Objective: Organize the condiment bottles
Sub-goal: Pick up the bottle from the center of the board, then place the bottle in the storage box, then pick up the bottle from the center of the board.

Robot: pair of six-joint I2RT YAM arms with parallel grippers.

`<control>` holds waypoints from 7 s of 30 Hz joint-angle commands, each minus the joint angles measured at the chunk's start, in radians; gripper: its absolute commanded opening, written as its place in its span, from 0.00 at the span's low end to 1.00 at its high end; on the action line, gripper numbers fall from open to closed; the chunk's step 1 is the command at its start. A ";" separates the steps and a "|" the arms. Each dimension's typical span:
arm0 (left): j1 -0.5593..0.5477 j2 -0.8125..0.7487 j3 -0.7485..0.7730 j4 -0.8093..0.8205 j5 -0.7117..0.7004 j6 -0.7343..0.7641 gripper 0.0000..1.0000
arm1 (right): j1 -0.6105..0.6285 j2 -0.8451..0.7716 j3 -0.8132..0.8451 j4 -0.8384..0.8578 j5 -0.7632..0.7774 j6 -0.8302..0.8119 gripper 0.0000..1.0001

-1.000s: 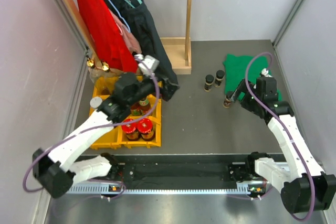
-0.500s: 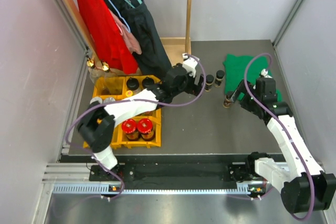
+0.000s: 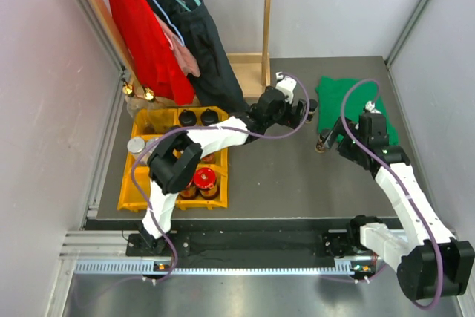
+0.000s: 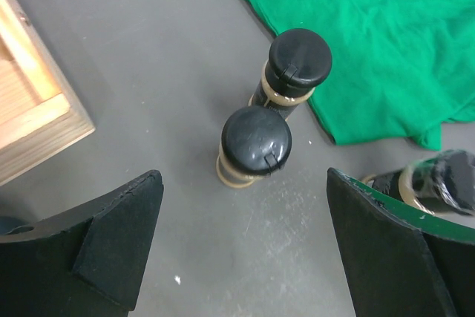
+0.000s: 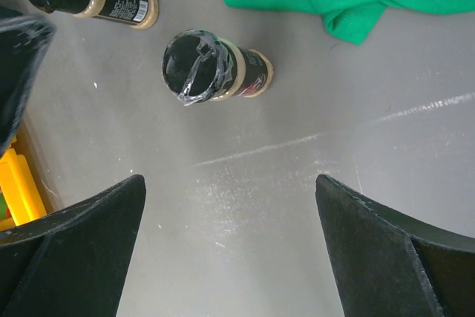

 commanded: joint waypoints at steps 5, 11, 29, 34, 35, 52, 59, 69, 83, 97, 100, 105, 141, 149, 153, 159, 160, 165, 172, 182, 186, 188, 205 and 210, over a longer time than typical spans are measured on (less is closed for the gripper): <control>-0.003 0.106 0.125 0.025 0.000 -0.002 0.95 | -0.012 0.027 0.003 0.033 -0.021 -0.019 0.96; -0.005 0.170 0.194 0.024 -0.022 0.004 0.84 | -0.011 0.018 -0.008 0.010 -0.031 -0.022 0.96; -0.005 0.141 0.214 -0.068 -0.062 0.026 0.00 | -0.012 0.022 -0.008 0.007 -0.043 -0.026 0.96; -0.018 0.048 0.159 -0.091 -0.077 0.043 0.00 | -0.012 0.008 -0.002 -0.006 -0.029 -0.039 0.95; -0.023 0.030 0.136 -0.099 -0.080 0.043 0.00 | -0.011 0.005 -0.002 -0.006 -0.026 -0.042 0.95; -0.077 -0.585 -0.111 -0.536 -0.322 -0.037 0.00 | -0.012 -0.033 -0.014 0.016 -0.051 -0.052 0.96; -0.078 -0.793 -0.188 -0.726 -0.583 -0.167 0.00 | -0.011 -0.030 -0.023 0.034 -0.064 -0.048 0.96; -0.078 -1.026 -0.320 -0.993 -0.841 -0.428 0.00 | -0.012 -0.004 -0.002 0.040 -0.077 -0.046 0.96; -0.078 -1.127 -0.376 -1.409 -1.036 -0.958 0.00 | -0.011 -0.012 0.031 0.019 -0.061 -0.039 0.96; -0.008 -1.069 -0.490 -1.524 -1.027 -1.168 0.00 | -0.012 0.016 0.018 0.039 -0.072 -0.039 0.96; 0.069 -1.072 -0.523 -1.429 -0.984 -1.067 0.00 | -0.012 0.018 0.018 0.040 -0.072 -0.037 0.96; 0.239 -1.133 -0.603 -1.210 -0.873 -0.864 0.00 | -0.012 0.019 0.020 0.039 -0.072 -0.039 0.96; 0.322 -1.166 -0.878 -1.072 -0.709 -0.983 0.34 | -0.011 0.036 0.018 0.042 -0.061 -0.039 0.96; 0.322 -1.190 -0.864 -1.111 -0.689 -0.988 0.61 | -0.012 0.031 0.017 0.040 -0.064 -0.040 0.96; 0.322 -1.213 -0.846 -1.128 -0.685 -0.987 0.75 | -0.011 0.033 0.018 0.043 -0.064 -0.040 0.96; 0.322 -1.224 -0.804 -1.156 -0.700 -0.980 0.76 | -0.011 0.030 0.018 0.040 -0.064 -0.040 0.96; 0.322 -1.225 -0.795 -1.170 -0.707 -0.977 0.76 | -0.011 0.028 0.018 0.040 -0.064 -0.039 0.96; 0.322 -1.244 -0.720 -1.188 -0.720 -0.910 0.79 | -0.011 0.031 0.020 0.039 -0.066 -0.039 0.96; 0.322 -1.228 -0.613 -1.199 -0.724 -0.827 0.82 | -0.012 0.028 0.037 0.042 -0.080 -0.060 0.97; 0.319 -1.213 -0.501 -1.027 -0.554 -0.545 0.81 | -0.011 0.059 0.064 0.048 -0.043 -0.049 0.96; 0.305 -1.193 -0.470 -0.960 -0.470 -0.451 0.81 | -0.011 0.053 0.064 0.043 -0.035 -0.051 0.96; 0.290 -1.169 -0.439 -0.944 -0.447 -0.436 0.82 | -0.011 0.050 0.066 0.037 -0.032 -0.049 0.96; -0.103 -0.717 -0.240 -0.483 -0.287 -0.214 0.82 | -0.011 0.015 0.115 -0.022 0.060 -0.016 0.95; -0.109 -0.552 -0.192 -0.275 -0.185 -0.115 0.83 | -0.011 -0.001 0.138 -0.024 0.084 0.004 0.95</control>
